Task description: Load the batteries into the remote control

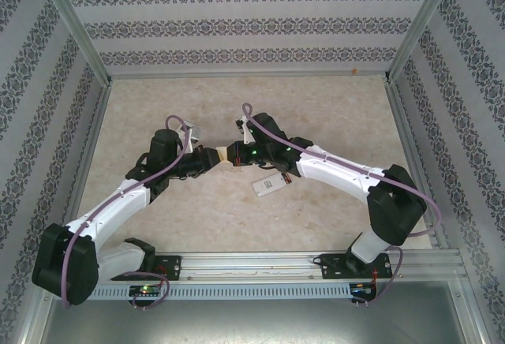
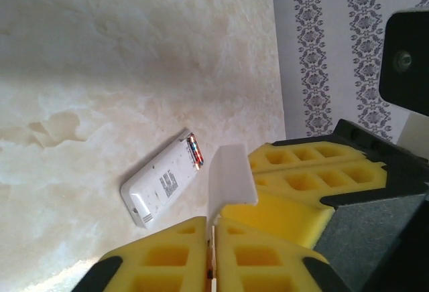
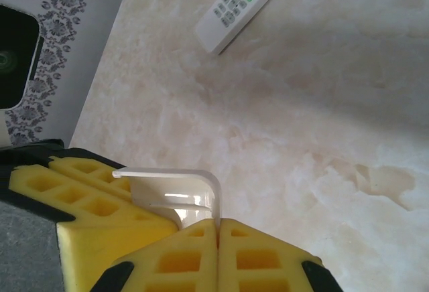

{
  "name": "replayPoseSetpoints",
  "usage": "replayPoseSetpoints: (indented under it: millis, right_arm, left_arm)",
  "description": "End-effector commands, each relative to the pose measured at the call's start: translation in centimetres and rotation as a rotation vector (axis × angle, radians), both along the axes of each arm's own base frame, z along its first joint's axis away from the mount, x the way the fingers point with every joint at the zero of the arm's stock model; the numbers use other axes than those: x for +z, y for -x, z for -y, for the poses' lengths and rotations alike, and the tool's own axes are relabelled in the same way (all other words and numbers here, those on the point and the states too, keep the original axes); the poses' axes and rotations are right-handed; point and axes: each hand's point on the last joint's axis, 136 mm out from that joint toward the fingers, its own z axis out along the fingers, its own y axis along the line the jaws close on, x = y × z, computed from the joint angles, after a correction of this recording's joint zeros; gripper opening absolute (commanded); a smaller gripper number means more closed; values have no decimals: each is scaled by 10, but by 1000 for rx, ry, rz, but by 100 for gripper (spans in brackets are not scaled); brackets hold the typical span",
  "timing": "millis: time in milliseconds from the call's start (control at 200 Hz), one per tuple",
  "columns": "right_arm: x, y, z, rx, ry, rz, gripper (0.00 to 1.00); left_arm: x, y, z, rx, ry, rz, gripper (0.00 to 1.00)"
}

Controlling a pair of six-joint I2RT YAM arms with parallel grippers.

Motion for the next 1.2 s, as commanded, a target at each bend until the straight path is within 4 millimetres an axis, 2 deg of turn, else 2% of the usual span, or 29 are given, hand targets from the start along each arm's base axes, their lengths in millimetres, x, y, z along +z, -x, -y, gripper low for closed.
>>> replayPoseSetpoints:
  millis: [0, 45, 100, 130, 190, 235, 265, 310, 400, 425, 490, 555, 629, 699, 764, 874, 934, 1054, 1194]
  right_arm:
    - [18, 9, -3, 38, -47, 26, 3]
    - [24, 8, 1, 37, -50, 36, 11]
    - [31, 8, 10, 32, -42, 51, 31]
    - [38, 7, 18, 28, -35, 70, 38]
    - [53, 7, 39, 20, -10, 120, 46]
    - [67, 6, 58, 8, 1, 178, 54]
    - [76, 5, 72, -6, 9, 223, 60]
    - [89, 3, 94, -40, 21, 296, 67]
    - [109, 1, 132, -77, 41, 409, 82]
    - [114, 4, 137, -50, 44, 442, 83]
    - [117, 14, 145, 46, 89, 544, 88]
    - [112, 29, 145, 177, 143, 647, 92]
    - [98, 52, 138, 361, 158, 744, 97]
    - [89, 70, 132, 493, 131, 808, 98]
    - [88, 78, 127, 546, 64, 795, 98]
    - [100, 100, 117, 718, -136, 704, 97]
    - [97, 104, 117, 785, -143, 707, 98]
    - [86, 102, 119, 856, -79, 823, 98]
    - [94, 104, 110, 918, -139, 905, 98]
  left_arm:
    - [25, -9, 8, -34, 34, 133, 1]
    - [31, -7, 11, -74, 33, 202, 0]
    - [40, -3, 13, -132, -4, 323, 0]
    - [46, 0, 13, -168, -47, 408, 0]
    - [57, 11, 15, -269, -173, 612, 2]
    - [61, 29, 23, -423, -293, 822, 2]
    - [59, 39, 26, -510, -377, 927, 1]
    - [58, 44, 27, -567, -460, 1038, 0]
    - [61, 63, 37, -751, -477, 1303, 0]
    - [65, 66, 41, -780, -466, 1380, 0]
    - [62, 85, 47, -942, -470, 1641, 0]
    - [67, 74, 54, -947, -536, 1771, 0]
    - [68, 62, 61, -976, -653, 1900, 0]
    - [71, 57, 67, -979, -734, 2029, 0]
    - [76, 56, 74, -986, -812, 2149, 0]
    - [68, 61, 81, -1140, -970, 2303, 0]
    - [71, 64, 87, -1140, -983, 2361, 0]
    - [69, 65, 90, -1169, -1024, 2430, 0]
    - [71, 70, 96, -1162, -1049, 2523, 0]
